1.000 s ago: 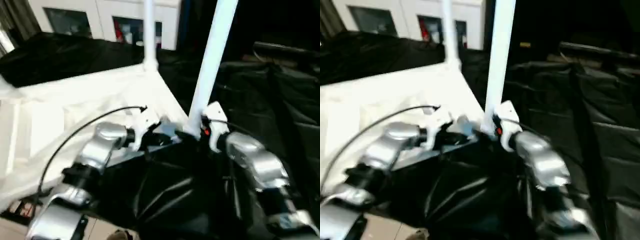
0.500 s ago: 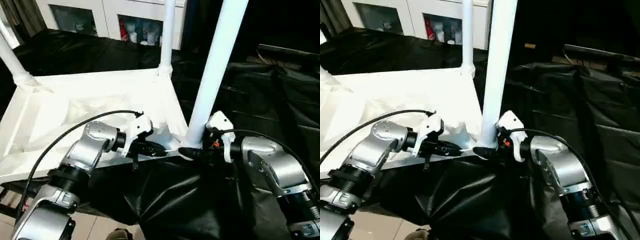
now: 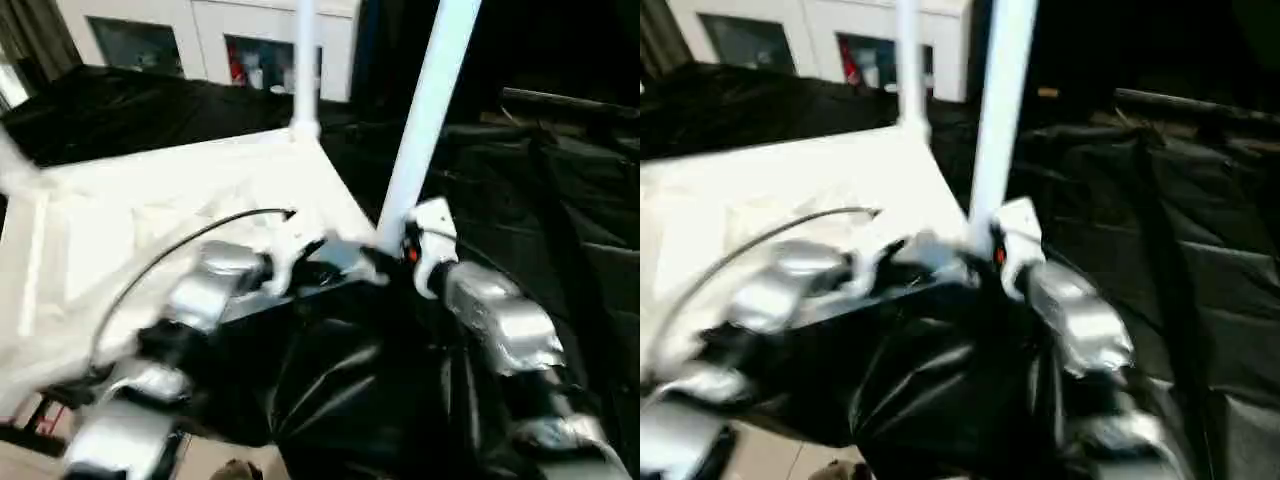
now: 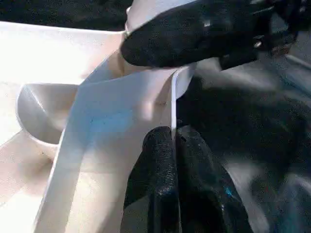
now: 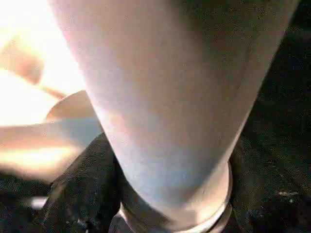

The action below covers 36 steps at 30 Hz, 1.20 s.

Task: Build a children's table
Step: Rotate leg to tighten

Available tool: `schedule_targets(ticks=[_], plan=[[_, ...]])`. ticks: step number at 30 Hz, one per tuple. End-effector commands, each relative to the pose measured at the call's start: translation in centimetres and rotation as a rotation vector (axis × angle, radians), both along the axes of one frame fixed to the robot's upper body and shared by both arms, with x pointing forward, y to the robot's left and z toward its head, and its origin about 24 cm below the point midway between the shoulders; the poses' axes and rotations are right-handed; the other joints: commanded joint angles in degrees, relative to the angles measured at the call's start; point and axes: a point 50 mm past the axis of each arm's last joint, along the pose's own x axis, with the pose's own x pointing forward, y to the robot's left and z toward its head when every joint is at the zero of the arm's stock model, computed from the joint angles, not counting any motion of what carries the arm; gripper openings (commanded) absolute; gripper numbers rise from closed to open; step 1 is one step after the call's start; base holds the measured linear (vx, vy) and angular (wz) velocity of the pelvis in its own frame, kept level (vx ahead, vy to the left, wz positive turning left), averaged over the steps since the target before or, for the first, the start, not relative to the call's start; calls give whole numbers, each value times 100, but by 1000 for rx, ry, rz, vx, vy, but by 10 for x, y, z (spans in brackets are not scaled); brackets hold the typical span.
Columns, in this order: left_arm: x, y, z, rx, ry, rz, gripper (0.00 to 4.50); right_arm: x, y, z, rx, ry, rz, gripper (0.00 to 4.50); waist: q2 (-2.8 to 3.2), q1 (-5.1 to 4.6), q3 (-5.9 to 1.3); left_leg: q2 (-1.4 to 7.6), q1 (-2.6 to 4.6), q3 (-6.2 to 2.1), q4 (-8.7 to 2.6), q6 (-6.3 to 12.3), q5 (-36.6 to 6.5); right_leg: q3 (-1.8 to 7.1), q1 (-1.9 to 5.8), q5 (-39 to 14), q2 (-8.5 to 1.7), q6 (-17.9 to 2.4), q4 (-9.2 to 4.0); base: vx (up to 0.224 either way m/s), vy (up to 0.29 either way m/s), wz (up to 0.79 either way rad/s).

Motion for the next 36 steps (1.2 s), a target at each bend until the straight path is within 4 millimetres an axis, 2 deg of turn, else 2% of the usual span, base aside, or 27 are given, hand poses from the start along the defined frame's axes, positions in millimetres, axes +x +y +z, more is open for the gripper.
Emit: schedule_targets(ticks=[1,4,6,9,12,14,15,17,18,19,20,22,23,25,29,30,36], plan=[[3,-26,20,-108,-66,-16,0,-4,19,-20,17,98,-12,338,-46,-2,-422,150,44,-39,-370,116,-1257,244,280,-2026,-265,-1021,-405,0,0,0],[0,-37,21,-124,-72,-37,0,-2,33,-15,51,85,2,344,-37,4,-443,147,40,-22,-354,217,-1101,247,301,-1563,-254,-1156,-362,0,0,0],[-2,-39,20,-123,-71,-53,0,-1,36,-13,53,73,15,382,-41,10,-450,139,19,-15,-349,318,-951,246,330,-1305,-246,-1234,-329,0,0,0],[-3,-38,18,-115,-72,-61,0,0,35,-12,49,66,15,386,-40,8,-433,142,29,-15,-356,332,-1073,242,327,-1572,-259,-1201,-361,0,0,0],[-6,-31,16,-106,-71,-93,0,-1,29,-9,28,43,60,428,-42,2,-431,146,27,-25,-367,273,-1187,241,325,-1814,-257,-1107,-380,0,0,0],[-7,-27,15,-101,-67,-114,0,-3,26,-7,21,36,100,430,-39,3,-434,154,31,-25,-365,280,-1168,247,321,-1734,-258,-1110,-373,0,0,0],[-8,-26,15,-100,-65,-128,0,-4,25,-6,17,34,123,444,-21,20,-456,155,28,-32,-359,294,-1095,241,351,-1558,-253,-1145,-354,0,0,0],[-11,-20,14,-98,-58,-165,0,-9,21,-4,-6,25,212,444,-26,25,-467,152,14,-30,-346,369,-956,241,368,-1271,-242,-1220,-320,0,0,0],[-16,-15,13,-99,-45,-216,0,-16,16,-2,-37,21,315,444,34,41,-467,156,6,-31,-341,422,-894,248,379,-1097,-255,-1294,-295,0,0,0],[-16,-15,13,-99,-45,-216,0,-16,16,-2,-37,21,315,444,10,48,-467,157,9,-23,-336,448,-884,245,383,-1046,-244,-1291,-312,0,0,0],[-22,-9,14,-99,-54,-286,0,-27,10,2,-47,12,440,444,18,54,-474,160,11,-19,-332,488,-911,248,389,-993,-247,-1340,-306,0,0,0],[-25,-6,14,-93,-48,-323,0,-33,5,5,-34,12,504,444,22,67,-477,168,14,-22,-330,504,-952,250,394,-1009,-256,-1382,-296,0,0,0],[-27,-3,13,-83,-46,-354,0,-38,-1,8,-25,10,553,444,7,78,-481,184,30,-21,-335,499,-1030,251,389,-1114,-259,-1387,-312,0,0,0],[-30,3,13,-61,-33,-398,0,-43,-9,10,-26,14,607,444,23,95,-466,200,40,-21,-342,471,-1157,253,365,-1284,-260,-1393,-325,0,0,0],[-34,8,13,-45,-23,-448,0,-47,-17,13,-30,14,659,444,7,126,-458,206,72,-29,-353,286,-1426,251,336,-1860,-276,-1283,-367,0,0,0],[-35,10,13,-45,-16,-459,0,-49,-18,14,-30,22,685,444,4,149,-469,213,90,-26,-349,260,-1415,255,327,-1893,-279,-1260,-371,0,0,0],[-37,15,13,-41,3,-490,0,-57,-20,13,-35,58,765,386,-14,203,-506,209,66,-27,-328,280,-1187,257,349,-1549,-281,-1331,-307,0,0,0]])
